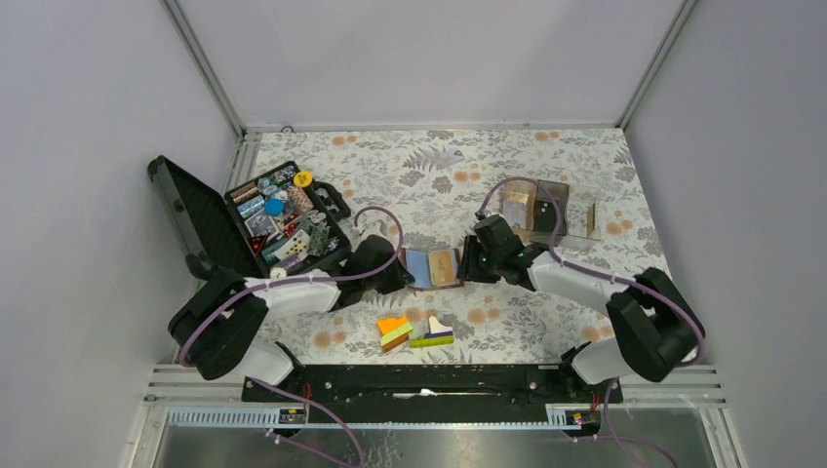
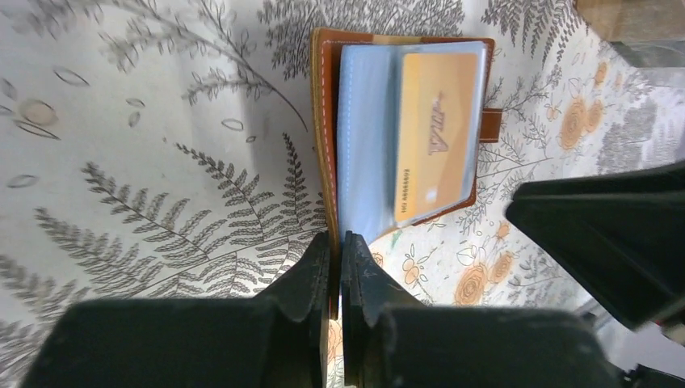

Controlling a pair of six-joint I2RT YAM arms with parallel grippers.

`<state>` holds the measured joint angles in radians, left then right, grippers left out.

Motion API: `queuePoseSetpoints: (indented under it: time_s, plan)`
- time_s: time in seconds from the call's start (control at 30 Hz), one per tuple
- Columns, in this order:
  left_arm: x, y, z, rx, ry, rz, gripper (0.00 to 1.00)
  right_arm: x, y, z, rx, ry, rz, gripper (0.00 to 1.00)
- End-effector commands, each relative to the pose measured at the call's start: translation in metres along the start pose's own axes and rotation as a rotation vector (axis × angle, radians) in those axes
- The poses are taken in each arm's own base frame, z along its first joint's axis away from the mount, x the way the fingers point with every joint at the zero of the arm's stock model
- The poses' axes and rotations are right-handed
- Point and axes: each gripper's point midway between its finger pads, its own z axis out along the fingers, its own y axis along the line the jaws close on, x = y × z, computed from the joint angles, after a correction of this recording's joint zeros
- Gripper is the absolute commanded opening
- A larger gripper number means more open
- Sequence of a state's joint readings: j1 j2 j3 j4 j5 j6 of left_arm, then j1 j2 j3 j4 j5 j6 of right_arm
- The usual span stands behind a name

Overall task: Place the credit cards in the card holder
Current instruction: Close the card holder at the center of the board.

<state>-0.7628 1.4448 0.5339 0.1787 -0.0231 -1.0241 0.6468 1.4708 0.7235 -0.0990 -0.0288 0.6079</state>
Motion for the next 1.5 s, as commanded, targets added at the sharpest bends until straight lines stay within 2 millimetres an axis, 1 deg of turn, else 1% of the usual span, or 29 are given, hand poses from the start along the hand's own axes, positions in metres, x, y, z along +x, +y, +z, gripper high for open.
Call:
queuePoseSetpoints:
  time_s: [0.0, 0.03, 0.1, 0.2, 0.27, 0.33, 0.47, 0.53, 0.6, 0.67, 0.73, 0.87, 1.03, 1.13, 1.3, 1.47]
  plan:
    - [-0.029, 0.015, -0.025, -0.194, -0.029, 0.247, 0.0, -0.013, 0.011, -0.027, -0.051, -0.075, -0.014, 0.47]
    - [-0.035, 0.015, -0.03, -0.224, -0.023, 0.293, 0.0, -0.014, 0.01, -0.031, -0.051, -0.09, -0.014, 0.51]
    - [-0.037, 0.024, -0.039, -0.293, 0.016, 0.382, 0.0, -0.015, 0.01, -0.035, -0.059, -0.108, -0.016, 0.58]
    - [-0.04, 0.035, -0.049, -0.379, 0.067, 0.475, 0.0, -0.016, 0.005, -0.037, -0.055, -0.143, -0.013, 0.65]
    - [-0.043, 0.037, -0.051, -0.404, 0.085, 0.511, 0.03, -0.013, 0.005, -0.035, -0.067, -0.147, -0.008, 0.68]
    - [-0.044, 0.033, -0.048, -0.403, 0.098, 0.536, 0.07, -0.01, 0.005, -0.03, -0.079, -0.147, 0.006, 0.69]
    - [-0.043, 0.019, -0.04, -0.391, 0.101, 0.57, 0.14, -0.007, 0.016, -0.02, -0.154, -0.144, 0.037, 0.7]
    - [-0.042, 0.012, -0.036, -0.38, 0.1, 0.574, 0.21, -0.01, 0.025, -0.017, -0.209, -0.16, 0.043, 0.72]
    - [-0.038, 0.004, -0.031, -0.357, 0.104, 0.577, 0.23, -0.011, 0.028, -0.014, -0.229, -0.169, 0.051, 0.73]
    - [-0.035, -0.007, -0.027, -0.316, 0.095, 0.572, 0.28, -0.012, 0.029, -0.01, -0.229, -0.173, 0.06, 0.73]
    - [-0.032, -0.018, -0.025, -0.275, 0.084, 0.564, 0.36, -0.011, 0.028, -0.006, -0.225, -0.167, 0.072, 0.73]
    - [-0.03, -0.034, -0.023, -0.21, 0.052, 0.544, 0.42, -0.006, 0.023, 0.005, -0.204, -0.151, 0.106, 0.73]
    - [-0.03, -0.049, -0.021, -0.134, 0.02, 0.517, 0.46, 0.003, 0.017, 0.018, -0.188, -0.125, 0.152, 0.74]
    - [-0.027, -0.06, -0.018, -0.058, 0.008, 0.51, 0.45, 0.006, 0.015, 0.022, -0.198, -0.124, 0.193, 0.73]
    - [-0.022, -0.072, -0.007, 0.019, 0.004, 0.495, 0.44, 0.01, 0.011, 0.024, -0.211, -0.131, 0.266, 0.75]
    - [-0.019, -0.086, -0.005, 0.099, -0.008, 0.474, 0.44, 0.012, 0.003, 0.023, -0.211, -0.152, 0.348, 0.79]
